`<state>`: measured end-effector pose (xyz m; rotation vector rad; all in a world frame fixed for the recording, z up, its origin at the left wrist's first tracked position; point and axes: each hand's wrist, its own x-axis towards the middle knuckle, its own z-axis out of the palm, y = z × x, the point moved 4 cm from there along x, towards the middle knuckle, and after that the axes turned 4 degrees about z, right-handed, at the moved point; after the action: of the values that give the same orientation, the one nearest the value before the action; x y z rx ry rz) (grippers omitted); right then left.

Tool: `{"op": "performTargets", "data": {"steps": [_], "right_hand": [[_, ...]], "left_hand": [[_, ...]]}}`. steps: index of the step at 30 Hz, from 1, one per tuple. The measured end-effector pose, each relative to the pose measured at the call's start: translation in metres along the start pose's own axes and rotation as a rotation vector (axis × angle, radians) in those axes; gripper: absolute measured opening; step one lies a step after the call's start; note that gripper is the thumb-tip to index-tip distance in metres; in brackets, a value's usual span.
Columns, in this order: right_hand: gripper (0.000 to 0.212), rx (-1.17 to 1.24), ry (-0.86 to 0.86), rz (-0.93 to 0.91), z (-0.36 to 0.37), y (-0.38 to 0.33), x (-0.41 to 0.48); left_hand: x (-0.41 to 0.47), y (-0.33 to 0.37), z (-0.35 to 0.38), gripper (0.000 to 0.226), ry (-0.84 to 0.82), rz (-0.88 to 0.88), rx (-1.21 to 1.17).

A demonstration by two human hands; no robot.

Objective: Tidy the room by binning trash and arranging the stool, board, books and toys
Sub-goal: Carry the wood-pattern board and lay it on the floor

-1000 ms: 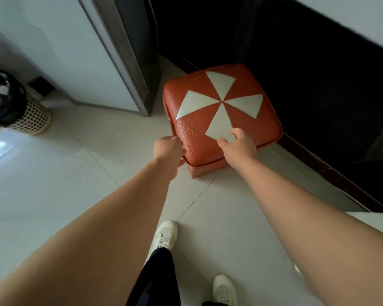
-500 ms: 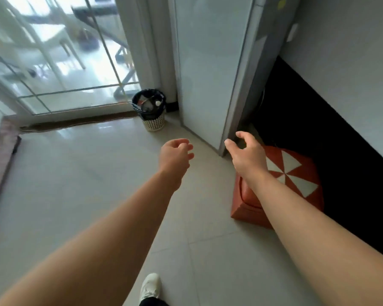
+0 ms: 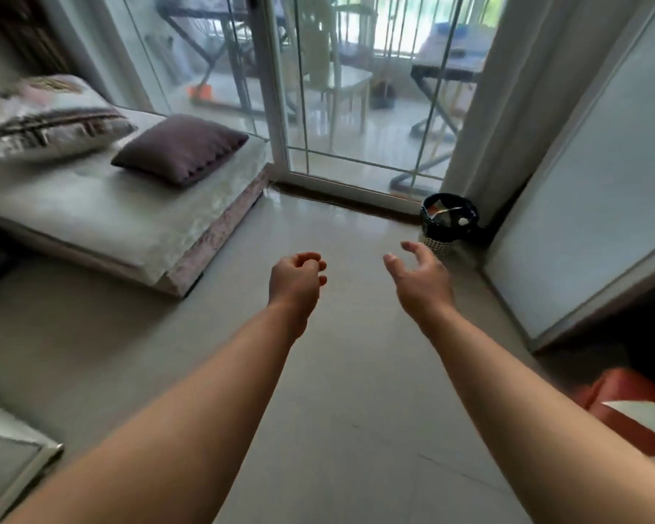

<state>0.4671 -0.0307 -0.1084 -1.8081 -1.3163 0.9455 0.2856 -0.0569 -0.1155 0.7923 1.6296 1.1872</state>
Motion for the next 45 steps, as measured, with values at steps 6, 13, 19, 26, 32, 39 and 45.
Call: {"op": "performTargets", "data": {"steps": [6,13,19,26,32,39,45], "right_hand": [[0.048,-0.024,-0.181,-0.043,0.117,-0.051,-0.052],[0.048,-0.077,-0.394,-0.094,0.221,-0.078,-0.096],[0.048,-0.139,-0.529,-0.164,0.270,-0.099,-0.118],[0.049,-0.216,-0.686,-0.275,0.291,-0.117,-0.135],[0.048,-0.214,-0.824,-0.378,0.317,-0.130,-0.177],[0.046,-0.259,-1.096,-0.500,0.363,-0.128,-0.304],[0.046,-0.345,-1.303,-0.546,0.404,-0.093,-0.435]], "left_hand": [[0.003,-0.016,-0.132,0.019,0.187,-0.037,-0.056],[-0.014,-0.042,-0.236,0.017,0.394,-0.068,-0.105],[-0.034,-0.051,-0.286,0.022,0.542,-0.084,-0.159],[-0.065,-0.044,-0.305,0.025,0.726,-0.081,-0.277],[-0.111,-0.069,-0.327,0.023,0.904,-0.144,-0.404],[-0.216,-0.123,-0.391,0.025,1.229,-0.192,-0.491],[-0.313,-0.199,-0.443,0.026,1.446,-0.219,-0.620]]}}
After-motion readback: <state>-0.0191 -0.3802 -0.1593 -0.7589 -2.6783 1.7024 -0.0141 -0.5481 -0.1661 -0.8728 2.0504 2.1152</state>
